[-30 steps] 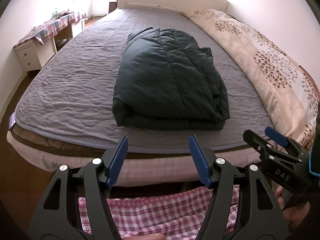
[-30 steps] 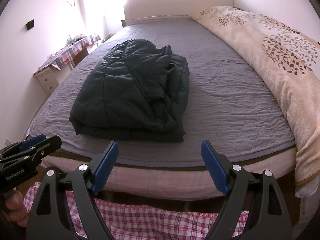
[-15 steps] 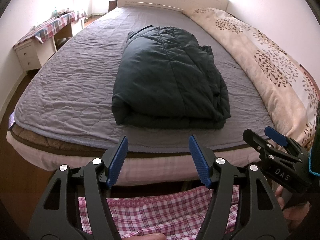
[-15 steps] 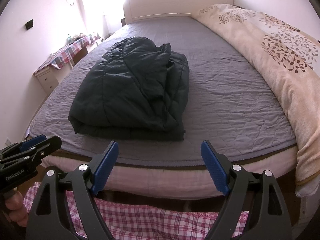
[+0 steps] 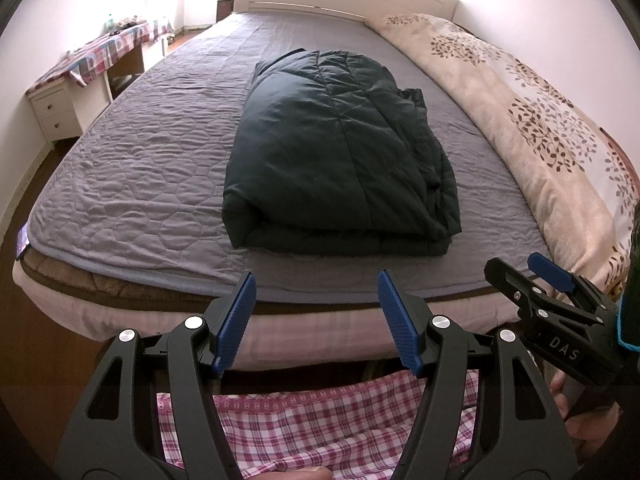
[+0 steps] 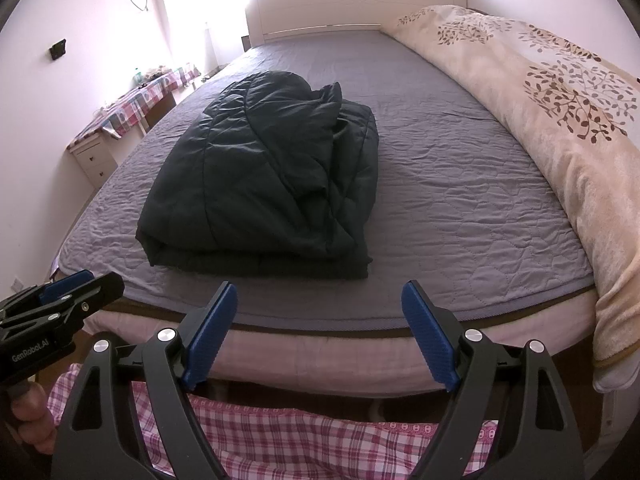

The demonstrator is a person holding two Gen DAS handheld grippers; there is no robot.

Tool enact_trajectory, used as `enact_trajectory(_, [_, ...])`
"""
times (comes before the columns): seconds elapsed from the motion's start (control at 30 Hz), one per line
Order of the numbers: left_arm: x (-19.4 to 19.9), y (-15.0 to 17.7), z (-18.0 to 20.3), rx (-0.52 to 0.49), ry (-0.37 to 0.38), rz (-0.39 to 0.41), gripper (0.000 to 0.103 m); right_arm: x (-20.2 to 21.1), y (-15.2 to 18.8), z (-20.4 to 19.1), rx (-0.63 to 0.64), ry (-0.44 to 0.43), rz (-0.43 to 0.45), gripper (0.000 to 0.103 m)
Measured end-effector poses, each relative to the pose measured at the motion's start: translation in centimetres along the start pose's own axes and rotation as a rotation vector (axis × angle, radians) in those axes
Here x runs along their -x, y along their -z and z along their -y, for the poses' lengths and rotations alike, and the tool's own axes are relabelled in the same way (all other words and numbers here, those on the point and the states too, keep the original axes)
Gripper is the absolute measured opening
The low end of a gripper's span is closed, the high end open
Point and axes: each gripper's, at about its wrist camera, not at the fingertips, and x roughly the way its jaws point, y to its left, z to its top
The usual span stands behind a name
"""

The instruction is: Fold large clothes

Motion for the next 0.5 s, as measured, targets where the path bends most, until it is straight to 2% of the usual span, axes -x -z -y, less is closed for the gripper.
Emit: enact_trajectory(0.5, [0.0,-0.06,0.06,0.0,-0.001,-0.001,0.063,-0.22,0.19,0.01,0.0,-0.003,-0.005,0.082])
